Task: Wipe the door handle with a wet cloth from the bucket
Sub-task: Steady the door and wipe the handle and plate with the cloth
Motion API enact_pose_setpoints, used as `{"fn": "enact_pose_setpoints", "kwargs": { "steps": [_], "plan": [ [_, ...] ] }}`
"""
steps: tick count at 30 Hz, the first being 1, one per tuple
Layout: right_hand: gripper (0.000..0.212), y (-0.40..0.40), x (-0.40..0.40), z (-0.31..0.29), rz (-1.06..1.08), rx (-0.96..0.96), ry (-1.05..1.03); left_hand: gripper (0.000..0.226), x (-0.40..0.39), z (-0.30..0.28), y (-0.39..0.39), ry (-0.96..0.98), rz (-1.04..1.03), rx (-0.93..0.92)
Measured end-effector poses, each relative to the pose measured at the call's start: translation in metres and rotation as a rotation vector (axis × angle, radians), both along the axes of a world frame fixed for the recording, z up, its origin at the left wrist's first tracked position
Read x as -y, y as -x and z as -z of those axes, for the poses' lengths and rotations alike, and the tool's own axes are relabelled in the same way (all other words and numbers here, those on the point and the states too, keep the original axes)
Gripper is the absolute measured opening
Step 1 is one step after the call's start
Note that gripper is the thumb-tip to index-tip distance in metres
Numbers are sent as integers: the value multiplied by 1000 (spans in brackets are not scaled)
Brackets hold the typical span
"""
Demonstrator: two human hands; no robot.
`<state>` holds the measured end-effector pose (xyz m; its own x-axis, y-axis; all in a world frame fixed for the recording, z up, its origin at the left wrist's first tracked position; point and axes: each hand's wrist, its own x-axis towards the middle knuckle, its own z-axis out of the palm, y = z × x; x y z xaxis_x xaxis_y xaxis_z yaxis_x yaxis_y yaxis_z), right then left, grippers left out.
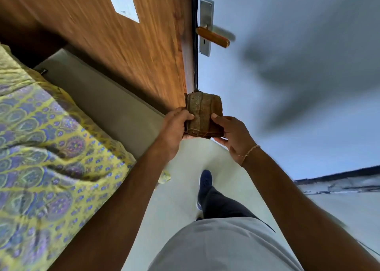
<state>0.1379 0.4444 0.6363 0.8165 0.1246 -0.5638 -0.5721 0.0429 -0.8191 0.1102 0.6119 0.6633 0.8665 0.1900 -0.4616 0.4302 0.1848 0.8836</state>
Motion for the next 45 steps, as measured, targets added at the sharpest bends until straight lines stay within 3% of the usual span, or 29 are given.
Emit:
{"fn": "enact_pose_setpoints", "kwargs": {
  "steps": [3, 6, 9, 12, 16, 19, 23, 26, 29, 31, 35, 38, 41, 45],
  "plan": [
    [26, -37, -18, -5, 21, 21, -113, 15, -29, -3, -33, 48, -17, 1],
    [16, -86, -41, -6, 26, 200, 85, 18, -65, -5, -78, -13, 31, 34],
    [22, -128, -62, -9, -29, 313, 255, 36, -93, -8, -122, -83, 78, 32],
    [32, -159, -86, -5, -4, 392, 386, 31, -117, -15, -163, -112, 73, 59],
    [39, -182, -115, -1, 80, 436, 401, 28, -131, -21, -205, -143, 69, 101],
    [44, -191, -131, -4, -8, 523, 377, 31, -130, -24, -226, -152, 117, 47],
    [75, -196, -142, -1, -145, 603, 403, 33, -128, -18, -252, -9, 223, -56],
    [80, -204, -139, 3, -51, 523, 417, 28, -123, -16, -276, 35, 369, -58],
    [58, -211, -140, 8, 132, 434, 426, 15, -120, -14, -297, 50, 498, -27],
    [42, -217, -146, 10, 375, 351, 359, 12, -122, -9, -316, 38, 616, 9],
    [41, -216, -157, 0, 661, 224, 254, 9, -139, -2, -333, -346, 658, 393],
    [33, -213, -179, -9, 863, 217, 276, 8, -169, 1, -349, -454, 681, 639],
    [36, -208, -193, -14, 930, 268, 278, 13, -185, 2, -352, -567, 608, 920],
    [37, -201, -202, -38, 913, 437, 526, 27, -188, 1, -352, -787, 501, 1383]
  ]
}}
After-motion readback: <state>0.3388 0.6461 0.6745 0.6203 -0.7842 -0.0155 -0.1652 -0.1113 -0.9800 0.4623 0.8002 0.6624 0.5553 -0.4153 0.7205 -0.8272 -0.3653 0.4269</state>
